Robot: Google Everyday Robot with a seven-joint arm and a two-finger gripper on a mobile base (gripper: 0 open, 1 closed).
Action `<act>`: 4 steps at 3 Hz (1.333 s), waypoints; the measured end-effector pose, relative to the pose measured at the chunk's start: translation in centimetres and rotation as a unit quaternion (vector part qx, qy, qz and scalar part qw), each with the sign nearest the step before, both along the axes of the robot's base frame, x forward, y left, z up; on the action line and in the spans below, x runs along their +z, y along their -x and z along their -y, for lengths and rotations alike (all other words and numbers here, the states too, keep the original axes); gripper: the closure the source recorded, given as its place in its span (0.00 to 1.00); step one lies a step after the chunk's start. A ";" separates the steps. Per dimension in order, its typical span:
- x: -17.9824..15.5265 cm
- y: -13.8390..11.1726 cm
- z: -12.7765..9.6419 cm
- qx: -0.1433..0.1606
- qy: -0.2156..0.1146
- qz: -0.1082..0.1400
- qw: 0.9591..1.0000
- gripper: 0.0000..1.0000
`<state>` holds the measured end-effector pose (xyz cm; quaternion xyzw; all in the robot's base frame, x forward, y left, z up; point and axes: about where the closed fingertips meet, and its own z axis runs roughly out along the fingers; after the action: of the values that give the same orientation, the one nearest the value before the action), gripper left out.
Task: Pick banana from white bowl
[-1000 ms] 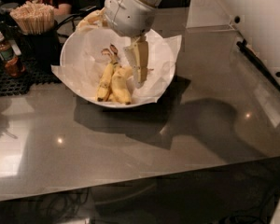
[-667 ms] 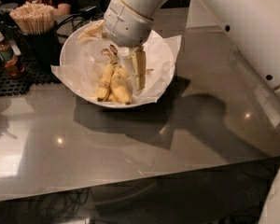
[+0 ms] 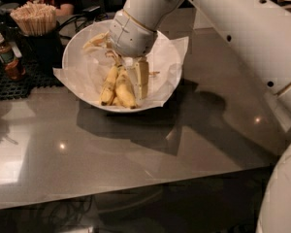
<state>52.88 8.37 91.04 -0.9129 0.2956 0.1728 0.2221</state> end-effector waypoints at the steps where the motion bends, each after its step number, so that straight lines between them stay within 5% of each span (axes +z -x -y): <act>1: -1.7 -0.5 0.6 -0.007 -0.004 -0.017 1.000 0.00; 4: -1.0 -2.1 1.7 0.002 0.040 0.010 0.999 0.00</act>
Offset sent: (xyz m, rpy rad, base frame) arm 0.0076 -0.0290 -0.0269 -0.0422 0.0567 -0.0181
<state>54.99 6.71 90.06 -0.9232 0.2982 0.1528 0.1883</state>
